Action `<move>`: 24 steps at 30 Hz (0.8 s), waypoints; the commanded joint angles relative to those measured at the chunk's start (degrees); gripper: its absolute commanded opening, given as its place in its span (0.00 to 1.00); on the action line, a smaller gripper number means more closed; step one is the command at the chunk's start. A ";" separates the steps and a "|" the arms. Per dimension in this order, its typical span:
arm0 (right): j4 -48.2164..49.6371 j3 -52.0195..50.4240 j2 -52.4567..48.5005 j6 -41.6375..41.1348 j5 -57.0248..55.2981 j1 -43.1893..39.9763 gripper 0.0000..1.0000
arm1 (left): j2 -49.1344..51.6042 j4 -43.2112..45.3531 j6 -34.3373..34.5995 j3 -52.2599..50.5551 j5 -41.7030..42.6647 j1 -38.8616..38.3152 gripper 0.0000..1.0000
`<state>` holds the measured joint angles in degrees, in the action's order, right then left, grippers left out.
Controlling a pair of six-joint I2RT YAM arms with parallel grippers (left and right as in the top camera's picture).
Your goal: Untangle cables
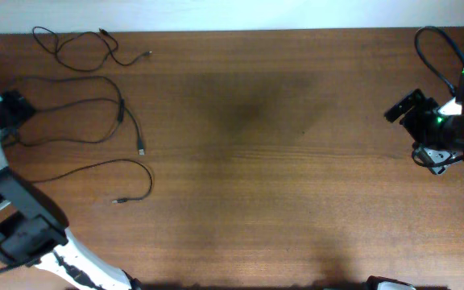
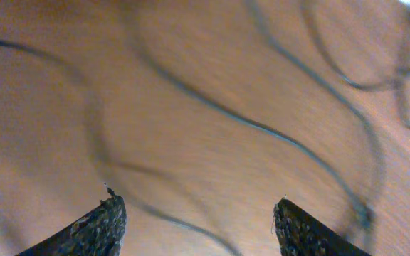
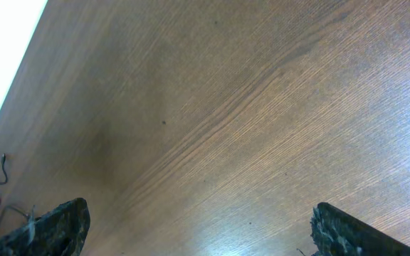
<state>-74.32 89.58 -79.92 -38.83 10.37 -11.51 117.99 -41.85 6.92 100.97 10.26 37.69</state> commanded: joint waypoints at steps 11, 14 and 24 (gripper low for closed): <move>-0.28 -0.17 -0.24 0.04 0.72 0.31 1.00 | 12.87 3.69 -0.13 -0.22 -2.60 -17.11 0.00; -0.26 -0.17 -0.24 0.04 2.01 0.31 1.00 | 13.81 4.04 -0.15 -0.22 -2.58 -17.92 0.00; -0.26 -0.17 -0.24 0.04 2.71 0.31 1.00 | 15.52 -7.39 -10.43 -0.22 -0.63 -18.40 0.00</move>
<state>-74.56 89.58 -79.94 -38.83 12.71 -11.51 131.61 -46.59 3.27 101.16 8.91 19.55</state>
